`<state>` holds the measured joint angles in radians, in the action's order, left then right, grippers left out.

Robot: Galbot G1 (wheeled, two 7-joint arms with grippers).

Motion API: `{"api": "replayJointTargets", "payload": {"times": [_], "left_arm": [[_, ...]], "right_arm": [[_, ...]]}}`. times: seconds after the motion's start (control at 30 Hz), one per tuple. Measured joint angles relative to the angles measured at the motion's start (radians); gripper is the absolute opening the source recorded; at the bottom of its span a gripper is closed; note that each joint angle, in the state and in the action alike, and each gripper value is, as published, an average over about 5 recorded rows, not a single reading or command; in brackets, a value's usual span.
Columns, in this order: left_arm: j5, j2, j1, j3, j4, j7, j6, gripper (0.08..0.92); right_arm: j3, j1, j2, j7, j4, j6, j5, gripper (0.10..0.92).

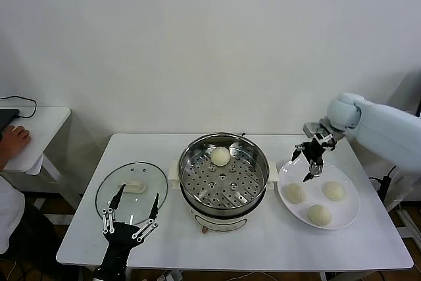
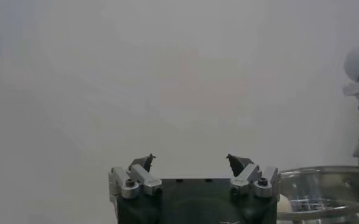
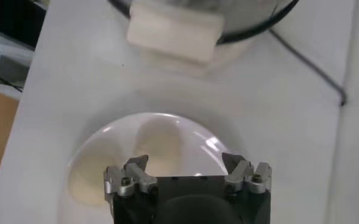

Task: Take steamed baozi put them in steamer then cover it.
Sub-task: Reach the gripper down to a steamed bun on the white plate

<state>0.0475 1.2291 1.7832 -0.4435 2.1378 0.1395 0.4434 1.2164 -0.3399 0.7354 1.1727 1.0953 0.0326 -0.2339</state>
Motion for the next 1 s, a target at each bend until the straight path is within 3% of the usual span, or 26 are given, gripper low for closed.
{"api": "replayJointTargets", "payload": {"times": [0.63, 1.0], "left_arm": [[0.005, 0.009, 0.007, -0.003, -0.005, 0.0, 0.008, 0.823], [0.005, 0.011, 0.006, 0.0, -0.005, 0.003, 0.01, 0.823]], "right_arm": [[-0.072, 0.158, 0.026, -0.073, -0.057, 0.023, 0.021, 0.816], [-0.087, 0.182, 0.026, -0.091, -0.064, 0.026, 0.028, 0.685]]}}
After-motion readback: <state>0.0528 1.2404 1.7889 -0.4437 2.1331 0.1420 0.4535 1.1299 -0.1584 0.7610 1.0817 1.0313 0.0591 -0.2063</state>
